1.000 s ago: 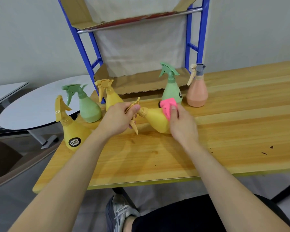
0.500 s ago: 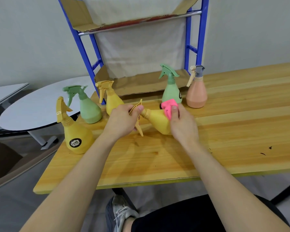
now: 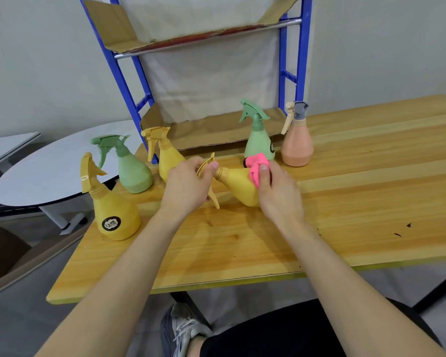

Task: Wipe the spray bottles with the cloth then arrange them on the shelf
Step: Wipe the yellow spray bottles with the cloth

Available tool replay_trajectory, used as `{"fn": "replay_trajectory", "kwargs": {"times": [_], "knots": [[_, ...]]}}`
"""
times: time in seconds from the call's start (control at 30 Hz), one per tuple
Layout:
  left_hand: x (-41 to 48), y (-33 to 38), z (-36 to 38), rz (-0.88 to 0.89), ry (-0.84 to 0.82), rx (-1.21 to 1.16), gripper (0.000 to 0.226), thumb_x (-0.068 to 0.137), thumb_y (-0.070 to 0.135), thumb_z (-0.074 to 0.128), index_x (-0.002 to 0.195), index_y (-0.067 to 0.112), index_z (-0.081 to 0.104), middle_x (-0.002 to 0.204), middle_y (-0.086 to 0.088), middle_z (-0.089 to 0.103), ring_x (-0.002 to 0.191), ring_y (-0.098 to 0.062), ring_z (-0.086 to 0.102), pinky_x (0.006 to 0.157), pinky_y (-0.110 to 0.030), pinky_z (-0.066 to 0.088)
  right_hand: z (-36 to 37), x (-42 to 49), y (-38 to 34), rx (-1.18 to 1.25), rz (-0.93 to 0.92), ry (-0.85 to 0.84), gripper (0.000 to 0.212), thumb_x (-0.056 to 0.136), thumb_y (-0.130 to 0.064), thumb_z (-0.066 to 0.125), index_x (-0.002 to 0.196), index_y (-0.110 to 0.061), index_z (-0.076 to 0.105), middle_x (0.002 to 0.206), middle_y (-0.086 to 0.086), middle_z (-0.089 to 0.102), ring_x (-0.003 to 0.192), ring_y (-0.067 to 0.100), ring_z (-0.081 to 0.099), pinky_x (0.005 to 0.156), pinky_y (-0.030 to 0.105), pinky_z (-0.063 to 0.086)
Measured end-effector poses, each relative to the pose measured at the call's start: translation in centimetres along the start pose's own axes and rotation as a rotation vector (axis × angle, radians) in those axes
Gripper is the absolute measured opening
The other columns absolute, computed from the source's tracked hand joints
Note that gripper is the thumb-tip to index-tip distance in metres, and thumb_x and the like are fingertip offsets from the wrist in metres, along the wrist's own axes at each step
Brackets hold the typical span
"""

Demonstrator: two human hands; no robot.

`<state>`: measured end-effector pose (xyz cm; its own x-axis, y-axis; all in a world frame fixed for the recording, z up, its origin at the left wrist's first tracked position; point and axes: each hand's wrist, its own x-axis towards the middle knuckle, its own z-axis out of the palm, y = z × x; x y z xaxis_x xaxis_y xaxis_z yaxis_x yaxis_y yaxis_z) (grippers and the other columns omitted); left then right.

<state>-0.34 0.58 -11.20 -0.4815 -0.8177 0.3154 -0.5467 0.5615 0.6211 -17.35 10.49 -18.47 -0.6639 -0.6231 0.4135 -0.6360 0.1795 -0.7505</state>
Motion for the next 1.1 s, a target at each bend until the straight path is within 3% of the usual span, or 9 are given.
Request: {"fn": "replay_trajectory", "kwargs": {"times": [0.17, 0.3, 0.43, 0.53, 0.63, 0.73, 0.83, 0.93, 1.1], "knots": [[-0.5, 0.4, -0.2, 0.008, -0.013, -0.079, 0.029, 0.111, 0.039, 0.057, 0.14, 0.038, 0.053, 0.078, -0.003, 0.075, 0.049, -0.014, 0.073, 0.05, -0.024, 0.057, -0.1, -1.0, -0.5, -0.217, -0.505, -0.114, 0.043, 0.115, -0.038, 0.035, 0.155, -0.034, 0.051, 0.152, -0.013, 0.055, 0.147, 0.013, 0.043, 0.123, 0.042, 0.032], [-0.7, -0.1, -0.8, 0.045, -0.06, -0.124, 0.019, 0.112, 0.039, 0.053, 0.13, 0.04, 0.06, 0.088, -0.003, 0.077, 0.06, -0.011, 0.077, 0.066, -0.035, 0.065, 0.2, -0.3, 0.0, -0.077, -0.262, -0.084, 0.04, 0.114, -0.046, 0.031, 0.142, -0.037, 0.057, 0.137, -0.015, 0.06, 0.13, 0.013, 0.052, 0.108, 0.048, 0.046], [-1.0, -1.1, -2.6, 0.175, -0.268, -0.25, 0.038, 0.103, 0.028, 0.049, 0.134, 0.045, 0.064, 0.115, 0.007, 0.075, 0.107, -0.02, 0.071, 0.098, -0.05, 0.059, -0.6, 0.6, 0.6, 0.022, -0.203, -0.12, 0.042, 0.114, -0.046, 0.027, 0.138, -0.041, 0.061, 0.128, -0.016, 0.063, 0.121, 0.012, 0.056, 0.103, 0.044, 0.05], [-1.0, -1.4, -3.4, 0.246, -0.297, -0.093, 0.063, 0.092, 0.012, 0.054, 0.146, 0.044, 0.057, 0.13, 0.016, 0.066, 0.11, -0.022, 0.067, 0.096, -0.038, 0.058, -1.4, 0.7, 0.6, 0.081, -0.199, -0.139, 0.039, 0.116, -0.041, 0.029, 0.138, -0.049, 0.061, 0.128, -0.02, 0.062, 0.123, 0.008, 0.056, 0.1, 0.038, 0.05], [-0.5, -1.6, -2.8, 0.424, -0.146, 0.159, 0.055, 0.104, 0.016, 0.068, 0.152, 0.037, 0.055, 0.13, 0.013, 0.069, 0.11, -0.011, 0.067, 0.098, -0.033, 0.058, -1.3, 0.6, 0.4, 0.099, -0.221, -0.143, 0.039, 0.117, -0.039, 0.03, 0.139, -0.049, 0.061, 0.131, -0.02, 0.062, 0.126, 0.007, 0.055, 0.104, 0.038, 0.049], [-0.2, -2.0, -2.6, 0.535, -0.043, 0.23, 0.043, 0.103, 0.024, 0.07, 0.145, 0.028, 0.064, 0.126, 0.006, 0.074, 0.111, -0.015, 0.069, 0.098, -0.035, 0.058, -1.1, 0.9, 0.7, 0.091, -0.188, -0.124, 0.039, 0.116, -0.043, 0.03, 0.142, -0.044, 0.06, 0.135, -0.018, 0.062, 0.127, 0.007, 0.055, 0.104, 0.038, 0.05], [-0.3, -2.2, -2.2, 0.592, 0.083, 0.284, 0.03, 0.1, 0.038, 0.067, 0.123, 0.021, 0.075, 0.104, 0.007, 0.07, 0.093, -0.014, 0.063, 0.078, -0.033, 0.056, -0.6, 0.5, 1.1, 0.033, -0.171, -0.068, 0.04, 0.116, -0.04, 0.033, 0.148, -0.033, 0.057, 0.142, -0.012, 0.061, 0.13, 0.013, 0.056, 0.106, 0.038, 0.049], [0.0, -2.4, -1.5, 0.512, 0.151, 0.31, 0.034, 0.1, 0.047, 0.065, 0.106, 0.016, 0.075, 0.098, 0.005, 0.054, 0.085, -0.012, 0.05, 0.069, -0.027, 0.044, 0.1, -0.3, 0.7, -0.066, -0.209, -0.012, 0.043, 0.117, -0.038, 0.035, 0.154, -0.027, 0.053, 0.155, -0.004, 0.056, 0.143, 0.02, 0.049, 0.118, 0.047, 0.042], [-0.4, -1.5, -0.2, 0.254, 0.06, 0.11, 0.043, 0.106, 0.052, 0.058, 0.089, 0.013, 0.061, 0.079, 0.0, 0.068, 0.07, -0.022, 0.064, 0.068, -0.044, 0.056, 2.0, -2.7, -2.0, -0.319, -0.513, -0.038, 0.048, 0.117, -0.038, 0.033, 0.158, -0.023, 0.051, 0.164, -0.001, 0.049, 0.158, 0.024, 0.033, 0.13, 0.054, 0.022]]}}
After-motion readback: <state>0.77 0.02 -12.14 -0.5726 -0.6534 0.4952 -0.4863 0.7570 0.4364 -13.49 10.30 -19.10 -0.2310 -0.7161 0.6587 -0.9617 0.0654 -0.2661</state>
